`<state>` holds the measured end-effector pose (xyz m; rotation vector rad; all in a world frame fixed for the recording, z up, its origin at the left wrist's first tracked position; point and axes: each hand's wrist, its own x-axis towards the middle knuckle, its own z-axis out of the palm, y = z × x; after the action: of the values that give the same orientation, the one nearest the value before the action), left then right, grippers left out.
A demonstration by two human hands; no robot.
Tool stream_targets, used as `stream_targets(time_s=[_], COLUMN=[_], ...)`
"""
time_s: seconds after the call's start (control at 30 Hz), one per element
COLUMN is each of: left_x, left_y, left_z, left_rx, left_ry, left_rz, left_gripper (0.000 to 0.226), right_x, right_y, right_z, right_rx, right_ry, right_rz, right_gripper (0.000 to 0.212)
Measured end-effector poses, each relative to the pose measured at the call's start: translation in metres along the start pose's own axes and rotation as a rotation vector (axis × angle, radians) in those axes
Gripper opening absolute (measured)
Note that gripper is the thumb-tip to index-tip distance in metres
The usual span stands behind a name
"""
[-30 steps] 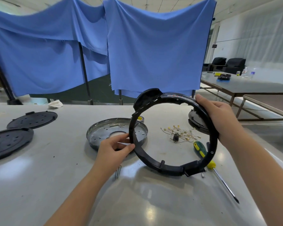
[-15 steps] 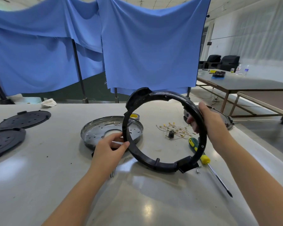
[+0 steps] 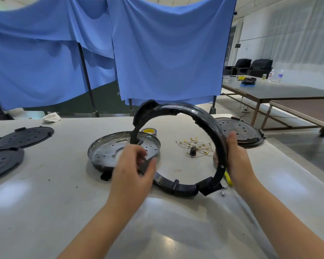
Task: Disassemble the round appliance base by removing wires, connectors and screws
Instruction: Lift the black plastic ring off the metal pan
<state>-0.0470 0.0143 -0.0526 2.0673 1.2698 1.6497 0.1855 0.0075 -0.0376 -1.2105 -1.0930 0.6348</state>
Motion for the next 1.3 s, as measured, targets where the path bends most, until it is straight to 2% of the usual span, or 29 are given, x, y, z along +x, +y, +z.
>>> stream_targets(time_s=[0.07,0.13,0.17,0.23,0.3,0.43,0.5,0.57,0.7,0.87,1.0,1.07,1.17,1.3], left_x=[-0.011,-0.023,-0.028,-0.033,-0.034,-0.039,-0.04,-0.041,-0.04,-0.034,-0.035,-0.038,-0.04,-0.041], left_y=[0.021,0.041,0.049,0.06,0.067,0.068,0.069,0.071,0.074,0.078,0.076,0.074,0.074,0.073], left_z=[0.009,0.019,0.025,0.033,0.035,0.037,0.037,0.035,0.029,0.029,0.032,0.034,0.035,0.034], left_rx=[-0.12,-0.211,-0.249,-0.294,-0.3,-0.321,-0.352,-0.373,-0.306,-0.316,-0.393,-0.479,-0.615,-0.698], left_ry=[-0.21,-0.414,-0.483,-0.549,-0.537,-0.385,-0.361,-0.381,-0.393,-0.404,-0.421,-0.425,-0.46,-0.491], left_rz=[-0.006,-0.029,-0.022,0.006,0.036,0.063,0.028,-0.005,0.011,0.011,-0.115,-0.243,-0.456,-0.598], left_gripper=[0.021,0.034,0.04,0.038,0.029,0.009,0.007,0.011,0.035,0.03,0.026,0.021,0.028,0.028], right_x=[-0.002,-0.008,-0.01,-0.016,-0.022,-0.033,-0.036,-0.038,-0.039,-0.039,-0.039,-0.039,-0.039,-0.041], right_y=[-0.001,-0.004,-0.006,-0.012,-0.017,-0.023,-0.024,-0.023,-0.023,-0.024,-0.024,-0.024,-0.023,-0.02], right_z=[0.004,0.009,0.011,0.015,0.018,0.022,0.02,0.018,0.015,0.013,0.013,0.014,0.017,0.019], right_rx=[-0.034,-0.042,-0.03,0.018,0.076,0.097,0.054,0.011,-0.037,0.0,-0.052,-0.095,-0.204,-0.381], right_ry=[0.011,0.029,0.009,-0.055,-0.059,0.005,0.015,0.015,0.048,0.114,0.168,0.18,0.159,0.158], right_rz=[-0.028,-0.079,-0.099,-0.134,-0.149,-0.232,-0.311,-0.376,-0.482,-0.532,-0.598,-0.606,-0.639,-0.721], right_gripper=[0.087,0.071,0.07,0.084,0.091,0.071,0.063,0.059,0.056,0.055,0.053,0.059,0.068,0.065])
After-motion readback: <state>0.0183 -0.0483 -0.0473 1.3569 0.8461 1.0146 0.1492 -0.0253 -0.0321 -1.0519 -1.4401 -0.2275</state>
